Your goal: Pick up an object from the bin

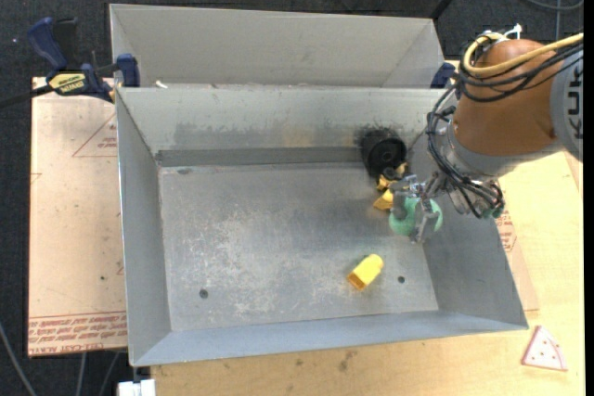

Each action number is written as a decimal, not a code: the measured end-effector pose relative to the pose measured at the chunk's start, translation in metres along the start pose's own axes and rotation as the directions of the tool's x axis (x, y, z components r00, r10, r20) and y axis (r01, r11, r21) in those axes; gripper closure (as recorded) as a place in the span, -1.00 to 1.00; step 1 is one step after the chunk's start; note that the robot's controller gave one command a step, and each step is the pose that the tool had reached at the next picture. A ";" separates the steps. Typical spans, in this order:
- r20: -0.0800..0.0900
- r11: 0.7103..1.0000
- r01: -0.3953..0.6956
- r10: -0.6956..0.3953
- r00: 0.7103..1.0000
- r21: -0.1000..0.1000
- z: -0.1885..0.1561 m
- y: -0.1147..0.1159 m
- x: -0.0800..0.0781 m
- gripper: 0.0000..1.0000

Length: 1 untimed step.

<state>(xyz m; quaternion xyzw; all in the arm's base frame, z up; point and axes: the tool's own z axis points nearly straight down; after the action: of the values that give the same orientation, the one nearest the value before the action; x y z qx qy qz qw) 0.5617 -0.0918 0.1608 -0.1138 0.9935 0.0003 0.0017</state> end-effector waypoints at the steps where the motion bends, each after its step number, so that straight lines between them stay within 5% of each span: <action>1: 0.000 1.000 0.000 0.000 1.000 0.000 0.000 0.000 0.000 1.00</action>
Offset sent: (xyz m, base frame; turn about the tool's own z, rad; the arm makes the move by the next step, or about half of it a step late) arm -0.0320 0.0015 0.0268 -0.4709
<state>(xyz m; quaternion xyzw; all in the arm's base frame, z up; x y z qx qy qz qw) 0.5616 -0.0918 0.1608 -0.1137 0.9935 0.0003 0.0016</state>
